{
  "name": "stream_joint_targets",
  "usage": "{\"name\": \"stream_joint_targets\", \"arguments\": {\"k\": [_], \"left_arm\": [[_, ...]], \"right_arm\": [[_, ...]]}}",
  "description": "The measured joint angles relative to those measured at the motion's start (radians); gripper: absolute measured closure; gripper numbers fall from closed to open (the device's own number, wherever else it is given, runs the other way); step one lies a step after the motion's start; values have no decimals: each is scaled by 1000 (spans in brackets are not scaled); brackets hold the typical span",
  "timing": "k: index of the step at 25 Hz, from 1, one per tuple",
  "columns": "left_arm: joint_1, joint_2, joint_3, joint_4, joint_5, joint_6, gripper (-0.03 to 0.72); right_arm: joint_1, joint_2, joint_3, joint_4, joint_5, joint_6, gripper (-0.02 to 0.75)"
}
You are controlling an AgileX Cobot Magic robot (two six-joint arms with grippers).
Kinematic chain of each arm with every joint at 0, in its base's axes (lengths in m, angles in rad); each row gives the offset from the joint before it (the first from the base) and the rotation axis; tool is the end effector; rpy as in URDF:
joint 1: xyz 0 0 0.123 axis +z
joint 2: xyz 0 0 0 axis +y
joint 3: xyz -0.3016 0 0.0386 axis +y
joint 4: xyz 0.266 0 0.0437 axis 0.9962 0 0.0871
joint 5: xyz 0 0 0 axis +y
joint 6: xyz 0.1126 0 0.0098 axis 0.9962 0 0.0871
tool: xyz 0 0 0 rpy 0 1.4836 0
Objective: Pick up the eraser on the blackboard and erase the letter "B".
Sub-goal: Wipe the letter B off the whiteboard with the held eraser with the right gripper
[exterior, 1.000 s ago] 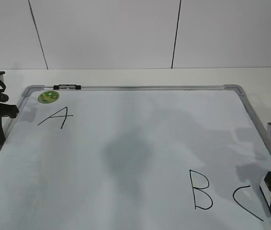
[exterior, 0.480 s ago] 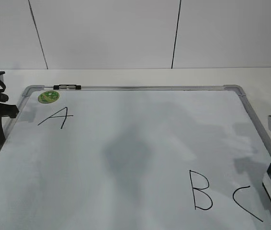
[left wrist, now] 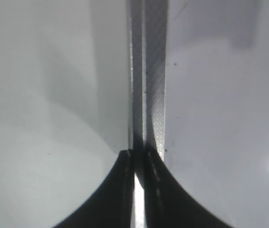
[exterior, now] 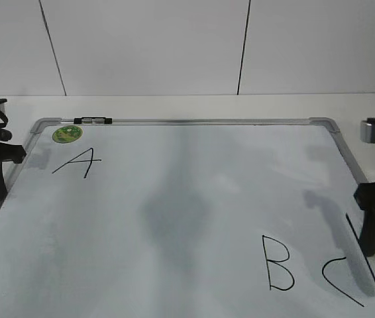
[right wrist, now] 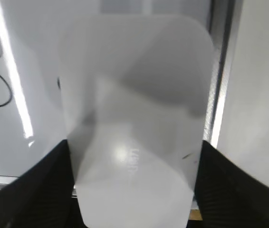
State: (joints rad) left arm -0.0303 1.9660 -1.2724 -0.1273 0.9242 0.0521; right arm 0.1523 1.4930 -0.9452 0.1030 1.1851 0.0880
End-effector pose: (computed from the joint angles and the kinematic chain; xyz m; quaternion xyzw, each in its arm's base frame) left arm 0.3886 -0.0232 0.1377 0.0038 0.9985 -0.0513 0.0206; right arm 0.2520 0.0496 0.2132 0.0110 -0.9981 -0.0421 0.0428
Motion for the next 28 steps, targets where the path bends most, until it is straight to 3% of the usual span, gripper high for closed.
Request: {"name": "stream_joint_targets", "arguments": {"k": [12,28], "left_arm": [[0,2,0,0,5,0,669],[0,2,-1,0,8,0,670]], "right_arm": [[290,119,-172,-18,14,184,196],[319,381,-291,-27,-36,201,197]]}}
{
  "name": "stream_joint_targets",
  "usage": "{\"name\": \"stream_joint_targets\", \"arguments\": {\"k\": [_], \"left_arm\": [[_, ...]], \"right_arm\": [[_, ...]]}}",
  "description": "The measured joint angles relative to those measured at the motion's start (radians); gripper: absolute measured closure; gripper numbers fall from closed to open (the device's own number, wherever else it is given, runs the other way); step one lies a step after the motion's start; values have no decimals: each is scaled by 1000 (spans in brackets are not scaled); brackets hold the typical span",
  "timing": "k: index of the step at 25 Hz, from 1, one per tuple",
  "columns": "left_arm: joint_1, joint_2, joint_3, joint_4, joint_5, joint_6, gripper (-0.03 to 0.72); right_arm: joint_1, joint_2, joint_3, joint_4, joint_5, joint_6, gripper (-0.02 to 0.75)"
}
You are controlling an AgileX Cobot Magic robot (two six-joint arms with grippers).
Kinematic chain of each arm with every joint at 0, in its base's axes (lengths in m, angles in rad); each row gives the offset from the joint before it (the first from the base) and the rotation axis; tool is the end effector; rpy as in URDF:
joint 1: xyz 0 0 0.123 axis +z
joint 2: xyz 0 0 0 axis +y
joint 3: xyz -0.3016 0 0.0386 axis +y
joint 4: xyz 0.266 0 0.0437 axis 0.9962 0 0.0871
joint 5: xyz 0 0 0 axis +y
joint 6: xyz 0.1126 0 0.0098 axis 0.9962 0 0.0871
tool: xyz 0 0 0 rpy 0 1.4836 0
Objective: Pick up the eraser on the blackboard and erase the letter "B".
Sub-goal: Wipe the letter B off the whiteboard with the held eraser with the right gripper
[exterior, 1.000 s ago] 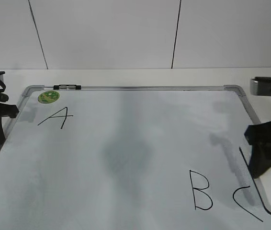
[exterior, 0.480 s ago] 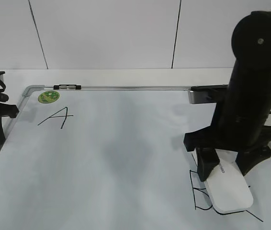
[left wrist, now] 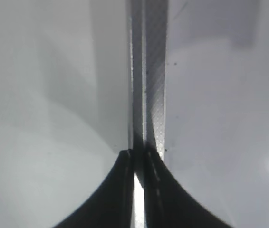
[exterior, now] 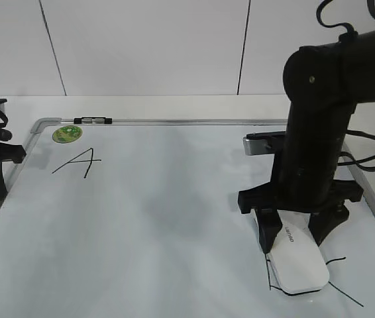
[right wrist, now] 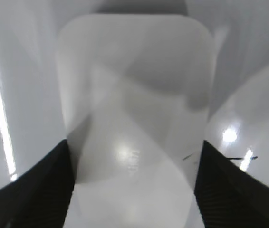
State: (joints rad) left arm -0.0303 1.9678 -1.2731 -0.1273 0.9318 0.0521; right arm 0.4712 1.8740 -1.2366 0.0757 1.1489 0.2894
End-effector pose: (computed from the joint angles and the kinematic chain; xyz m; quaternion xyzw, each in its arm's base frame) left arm 0.3879 -0.0233 0.1371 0.0040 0.9985 -0.0515 0.0163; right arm 0.3104 0.1669 0.1643 0.0729 -0.9947 -0.0073 0.0719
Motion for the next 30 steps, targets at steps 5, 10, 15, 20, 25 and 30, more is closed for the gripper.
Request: {"name": "stream_joint_targets", "arguments": {"k": [5,10,15,20,25,30], "left_arm": [[0,0,0,2,0,0,671],[0,0,0,2,0,0,671],[0,0,0,5,2,0,671],[0,0,0,7,2,0,671],[0,0,0,7,2,0,671],[0,0,0,7,2,0,671]], "right_arm": [[0,19,-14,4,18,0,197],[0,19,-16,32,20,-33,197],[48,20,-16,49,5,-47,197],[142,23,-18,117,-15,-60,197],[191,27,-20,164,-31,-72,197],[189,27,-20,164,-33,-72,197]]}}
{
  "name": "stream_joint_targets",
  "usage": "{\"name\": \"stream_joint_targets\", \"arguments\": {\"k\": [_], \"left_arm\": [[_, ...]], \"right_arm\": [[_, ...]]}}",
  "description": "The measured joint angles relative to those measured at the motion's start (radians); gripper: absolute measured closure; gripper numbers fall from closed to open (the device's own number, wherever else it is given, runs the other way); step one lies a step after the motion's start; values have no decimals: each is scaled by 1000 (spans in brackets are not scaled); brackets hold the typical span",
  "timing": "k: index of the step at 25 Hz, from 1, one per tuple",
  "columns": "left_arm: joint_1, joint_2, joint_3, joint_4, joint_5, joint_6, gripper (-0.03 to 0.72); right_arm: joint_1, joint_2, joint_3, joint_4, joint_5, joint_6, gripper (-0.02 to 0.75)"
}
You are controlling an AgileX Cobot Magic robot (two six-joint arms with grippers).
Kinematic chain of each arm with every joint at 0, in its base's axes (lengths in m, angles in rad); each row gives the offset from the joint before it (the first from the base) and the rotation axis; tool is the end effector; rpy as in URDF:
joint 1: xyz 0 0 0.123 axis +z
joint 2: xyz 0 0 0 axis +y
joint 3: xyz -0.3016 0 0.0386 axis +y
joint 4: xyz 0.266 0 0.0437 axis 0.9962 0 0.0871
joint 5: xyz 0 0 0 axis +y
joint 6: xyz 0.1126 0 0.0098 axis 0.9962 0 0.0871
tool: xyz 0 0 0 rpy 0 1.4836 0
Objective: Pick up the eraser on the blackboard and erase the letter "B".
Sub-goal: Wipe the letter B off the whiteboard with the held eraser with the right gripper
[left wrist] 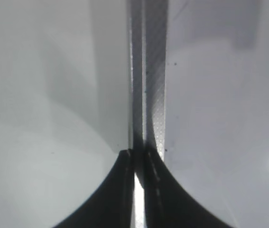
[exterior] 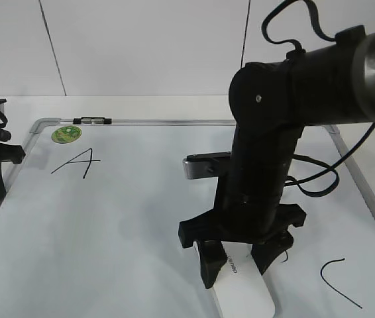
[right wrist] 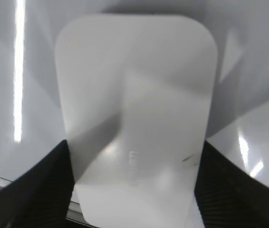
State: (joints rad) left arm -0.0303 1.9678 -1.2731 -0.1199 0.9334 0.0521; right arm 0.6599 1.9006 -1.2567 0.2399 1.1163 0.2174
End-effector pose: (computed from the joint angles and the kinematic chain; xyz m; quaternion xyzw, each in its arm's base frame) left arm 0.3877 -0.0226 0.1371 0.0062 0.9987 -0.0485 0.0154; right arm 0.2721 0.2417 0.1611 0.1610 -0.9801 -0.0732 0.0904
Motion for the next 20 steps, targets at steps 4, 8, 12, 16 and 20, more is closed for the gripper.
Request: {"name": "stream_joint_targets", "arguments": {"k": [4,8,12,16,20], "left_arm": [[0,0,0,0,0,0,671],[0,0,0,0,0,0,671],[0,0,0,0,0,0,671],[0,0,0,0,0,0,671],[0,0,0,0,0,0,671]], "right_arm": [[-23,2,0,6,0,-4,197],[-65,4,0,39,0,-4,197],[-123,4,-1,14,-3,4,197],[-182,4,-6,-52,1,38,197],[-242,4,-7,-70,6,46,197]]}}
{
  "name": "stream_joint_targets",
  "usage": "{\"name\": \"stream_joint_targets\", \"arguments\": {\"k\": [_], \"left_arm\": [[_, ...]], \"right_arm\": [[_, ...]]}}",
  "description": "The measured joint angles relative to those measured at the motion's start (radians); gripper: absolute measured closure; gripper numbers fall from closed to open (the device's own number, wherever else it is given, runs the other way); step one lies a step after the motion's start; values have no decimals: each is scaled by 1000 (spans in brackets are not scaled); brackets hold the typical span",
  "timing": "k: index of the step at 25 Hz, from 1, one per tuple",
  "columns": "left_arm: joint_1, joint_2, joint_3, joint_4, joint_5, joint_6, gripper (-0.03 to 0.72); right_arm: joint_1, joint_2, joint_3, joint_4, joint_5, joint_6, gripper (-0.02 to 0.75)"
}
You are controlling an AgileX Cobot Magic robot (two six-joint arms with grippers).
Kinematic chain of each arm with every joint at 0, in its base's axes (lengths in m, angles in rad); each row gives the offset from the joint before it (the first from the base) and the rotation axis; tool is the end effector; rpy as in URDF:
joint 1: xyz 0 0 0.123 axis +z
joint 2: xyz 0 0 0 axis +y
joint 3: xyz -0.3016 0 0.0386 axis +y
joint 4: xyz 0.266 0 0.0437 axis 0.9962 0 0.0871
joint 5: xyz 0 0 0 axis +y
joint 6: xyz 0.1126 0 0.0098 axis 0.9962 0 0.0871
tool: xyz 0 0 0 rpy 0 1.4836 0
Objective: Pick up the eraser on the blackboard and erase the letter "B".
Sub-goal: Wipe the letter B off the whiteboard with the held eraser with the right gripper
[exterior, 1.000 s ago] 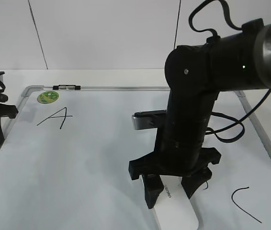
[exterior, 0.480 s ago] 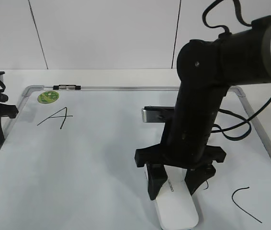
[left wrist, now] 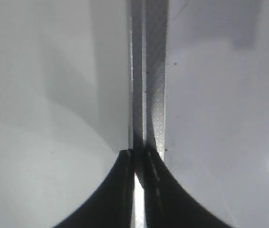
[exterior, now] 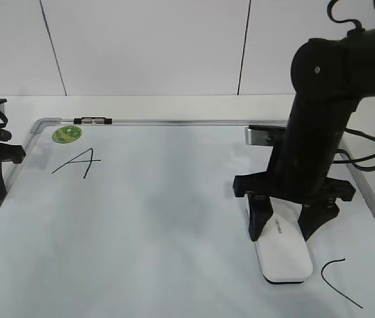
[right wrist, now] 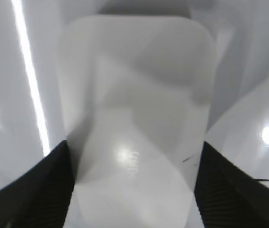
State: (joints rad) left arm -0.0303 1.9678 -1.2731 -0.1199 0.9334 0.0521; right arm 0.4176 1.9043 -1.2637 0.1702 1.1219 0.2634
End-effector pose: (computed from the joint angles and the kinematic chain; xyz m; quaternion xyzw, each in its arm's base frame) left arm 0.3877 -0.0226 0.1371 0.0062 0.9987 -0.0485 0.0154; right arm 0.3253 0.1632 0.1602 0.0359 -0.9952 -0.0529 0.0739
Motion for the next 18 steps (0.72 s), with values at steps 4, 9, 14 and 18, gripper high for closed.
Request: {"name": "stream_joint_targets", "arguments": {"k": [4,9,14,18], "left_arm": [[0,0,0,0,0,0,671],[0,0,0,0,0,0,671],[0,0,0,0,0,0,671],[0,0,0,0,2,0,671]], "right_arm": [[-43,0,0,-6,0,2,197],[-47,-2,0,-8,-2,2,197],[-32,-2,0,-11,-8,8,197],[10,-2,-2,-33,-16,12,197]]}}
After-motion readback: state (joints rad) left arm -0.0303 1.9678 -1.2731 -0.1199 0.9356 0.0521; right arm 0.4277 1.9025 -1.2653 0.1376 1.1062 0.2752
